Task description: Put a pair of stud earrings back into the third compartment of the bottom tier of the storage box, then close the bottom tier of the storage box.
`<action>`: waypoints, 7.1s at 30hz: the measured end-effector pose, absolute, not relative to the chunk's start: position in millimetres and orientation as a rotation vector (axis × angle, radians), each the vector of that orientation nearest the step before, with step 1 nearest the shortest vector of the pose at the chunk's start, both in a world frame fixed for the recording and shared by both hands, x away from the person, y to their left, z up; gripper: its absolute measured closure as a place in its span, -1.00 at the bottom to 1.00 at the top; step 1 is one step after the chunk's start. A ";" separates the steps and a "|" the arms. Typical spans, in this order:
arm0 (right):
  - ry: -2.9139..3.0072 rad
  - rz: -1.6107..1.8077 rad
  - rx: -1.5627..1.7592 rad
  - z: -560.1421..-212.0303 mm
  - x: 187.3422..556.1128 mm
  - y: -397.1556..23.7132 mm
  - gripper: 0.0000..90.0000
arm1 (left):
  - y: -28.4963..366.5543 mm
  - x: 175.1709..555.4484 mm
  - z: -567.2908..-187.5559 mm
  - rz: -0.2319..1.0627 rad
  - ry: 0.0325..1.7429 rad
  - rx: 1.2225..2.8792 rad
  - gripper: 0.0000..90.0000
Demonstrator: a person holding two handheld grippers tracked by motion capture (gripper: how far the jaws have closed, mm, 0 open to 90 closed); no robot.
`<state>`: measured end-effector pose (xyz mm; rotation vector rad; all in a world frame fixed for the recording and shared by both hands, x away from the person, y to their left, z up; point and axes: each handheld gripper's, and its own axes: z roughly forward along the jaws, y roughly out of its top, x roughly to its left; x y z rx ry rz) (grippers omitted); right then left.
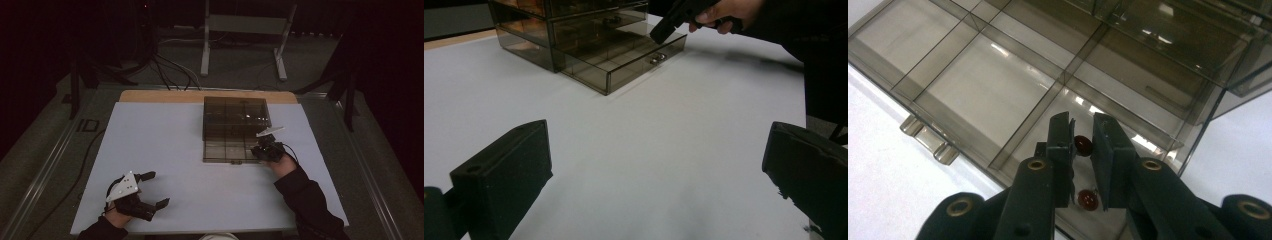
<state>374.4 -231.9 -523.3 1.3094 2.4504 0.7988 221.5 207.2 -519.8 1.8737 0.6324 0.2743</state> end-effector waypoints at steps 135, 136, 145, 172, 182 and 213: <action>2.429 1.004 1.466 -537.5 284.1 -204.8 -1.00 | 205.9 220.8 -519.4 0.267 0.624 1.877 -0.98; 2.427 1.002 1.466 -537.8 283.8 -204.2 -1.00 | 205.9 220.9 -519.3 0.267 0.624 1.876 -0.98; 2.430 0.981 1.464 -537.9 281.0 -199.2 -0.87 | 205.9 221.4 -519.6 0.265 0.625 1.875 -0.98; 2.366 0.843 1.367 -538.1 273.7 -194.1 -0.11 | 205.6 221.9 -519.3 0.264 0.623 1.873 -0.98; 2.361 0.840 1.354 -536.9 272.5 -190.7 0.20 | 205.6 221.9 -519.3 0.264 0.621 1.874 -0.98; 2.259 0.889 1.316 -527.4 271.0 -196.9 1.00 | 204.7 222.2 -519.7 0.265 0.620 1.880 -0.98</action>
